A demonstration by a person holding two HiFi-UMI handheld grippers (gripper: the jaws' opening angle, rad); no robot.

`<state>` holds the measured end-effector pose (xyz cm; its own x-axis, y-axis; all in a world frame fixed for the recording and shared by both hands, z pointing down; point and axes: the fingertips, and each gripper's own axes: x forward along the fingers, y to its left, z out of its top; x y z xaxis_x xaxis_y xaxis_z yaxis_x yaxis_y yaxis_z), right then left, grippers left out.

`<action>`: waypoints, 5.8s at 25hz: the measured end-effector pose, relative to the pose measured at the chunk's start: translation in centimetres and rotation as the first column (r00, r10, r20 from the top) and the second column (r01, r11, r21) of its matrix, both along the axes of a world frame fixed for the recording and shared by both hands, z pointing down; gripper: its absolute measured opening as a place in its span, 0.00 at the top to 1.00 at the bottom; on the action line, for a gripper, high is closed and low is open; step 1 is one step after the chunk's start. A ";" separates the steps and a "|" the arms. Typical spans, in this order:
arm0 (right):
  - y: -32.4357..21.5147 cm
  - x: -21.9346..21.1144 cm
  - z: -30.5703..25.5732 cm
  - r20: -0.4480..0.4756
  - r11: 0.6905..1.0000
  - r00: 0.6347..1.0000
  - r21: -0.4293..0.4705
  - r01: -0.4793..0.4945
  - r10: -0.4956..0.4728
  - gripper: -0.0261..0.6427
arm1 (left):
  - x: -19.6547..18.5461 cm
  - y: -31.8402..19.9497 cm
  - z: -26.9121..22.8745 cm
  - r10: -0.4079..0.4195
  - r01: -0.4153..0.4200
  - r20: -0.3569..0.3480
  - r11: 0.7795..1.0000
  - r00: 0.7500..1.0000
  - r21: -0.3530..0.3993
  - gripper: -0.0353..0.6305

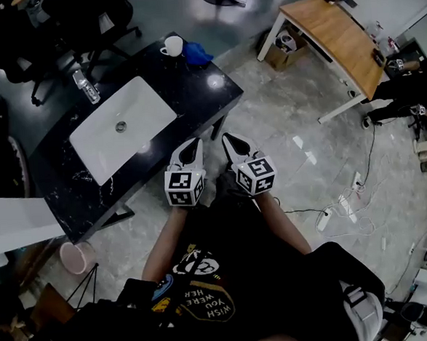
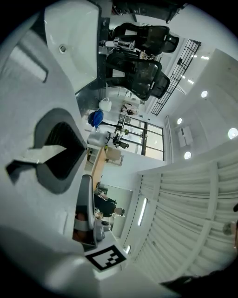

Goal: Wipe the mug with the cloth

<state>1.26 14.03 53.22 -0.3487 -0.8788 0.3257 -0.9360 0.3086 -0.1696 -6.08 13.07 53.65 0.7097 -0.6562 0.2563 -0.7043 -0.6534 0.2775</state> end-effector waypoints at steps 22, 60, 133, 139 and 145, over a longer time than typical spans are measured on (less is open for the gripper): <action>-14.6 7.1 2.9 0.072 0.987 0.989 -0.088 0.131 -0.125 0.96 | 6.4 -15.1 1.1 -0.080 0.081 0.062 0.997 0.995 -0.011 0.94; -43.9 5.0 17.3 -0.206 0.908 0.926 -0.349 0.232 -0.316 0.52 | 2.6 -36.8 5.2 -0.264 0.269 0.126 0.963 0.956 -0.028 0.94; -38.5 -1.3 14.3 -0.404 0.697 0.570 -0.359 0.621 -0.716 0.75 | -1.9 -43.7 5.7 -0.298 0.318 0.198 0.945 0.934 -0.080 0.94; -48.1 3.7 10.9 -0.349 0.926 0.866 -0.256 0.279 -0.357 0.75 | 0.2 -42.3 7.0 -0.256 0.280 0.174 0.952 0.951 -0.126 0.94; -40.5 -1.7 14.2 -0.440 0.715 0.572 -0.304 0.630 -0.692 0.76 | 0.7 -42.1 7.4 -0.256 0.280 0.165 0.950 0.952 -0.140 0.94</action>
<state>-0.48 -26.50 67.43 -0.5821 -0.4203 0.6960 -0.4302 0.8856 0.1751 -5.38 -29.01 61.00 0.4614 -0.7592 0.4591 -0.8872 -0.3903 0.2462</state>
